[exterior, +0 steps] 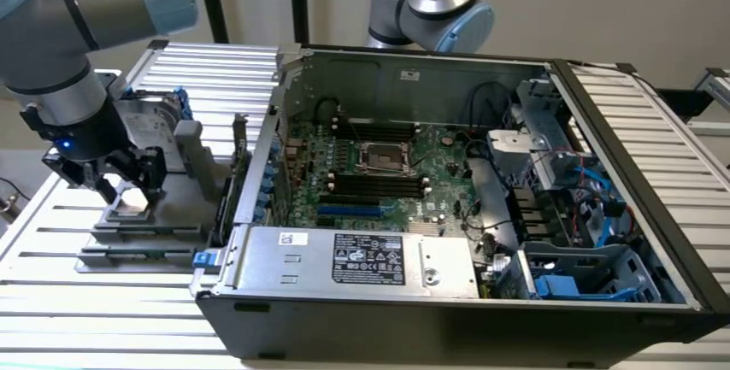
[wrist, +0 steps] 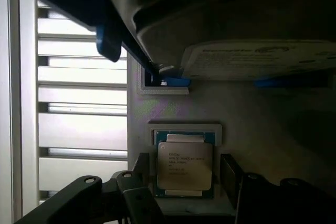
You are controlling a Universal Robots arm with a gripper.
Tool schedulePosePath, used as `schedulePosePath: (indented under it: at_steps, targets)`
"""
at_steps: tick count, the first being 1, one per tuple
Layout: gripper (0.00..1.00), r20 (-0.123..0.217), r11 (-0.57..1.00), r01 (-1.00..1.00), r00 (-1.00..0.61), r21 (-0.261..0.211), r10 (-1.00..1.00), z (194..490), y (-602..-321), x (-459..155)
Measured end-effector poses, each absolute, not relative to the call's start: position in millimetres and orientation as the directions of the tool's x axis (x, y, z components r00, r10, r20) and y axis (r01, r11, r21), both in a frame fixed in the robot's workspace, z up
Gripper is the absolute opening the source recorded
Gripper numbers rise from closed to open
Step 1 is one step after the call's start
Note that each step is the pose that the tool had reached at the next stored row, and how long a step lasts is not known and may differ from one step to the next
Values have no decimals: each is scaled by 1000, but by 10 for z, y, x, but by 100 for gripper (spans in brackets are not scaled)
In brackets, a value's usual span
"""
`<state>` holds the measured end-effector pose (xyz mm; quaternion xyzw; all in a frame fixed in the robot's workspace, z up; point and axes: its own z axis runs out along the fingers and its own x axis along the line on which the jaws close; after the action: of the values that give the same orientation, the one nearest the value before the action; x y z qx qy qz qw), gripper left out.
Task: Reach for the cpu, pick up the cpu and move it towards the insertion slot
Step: 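Pick up the cpu and move it towards the insertion slot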
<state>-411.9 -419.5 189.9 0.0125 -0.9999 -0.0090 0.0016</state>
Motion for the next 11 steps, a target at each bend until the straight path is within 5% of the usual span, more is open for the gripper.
schedulePosePath:
  at_steps: [11]
  targets:
    - [65,3,999,-29,-1000,18,-29,1873,-4186,-4118]
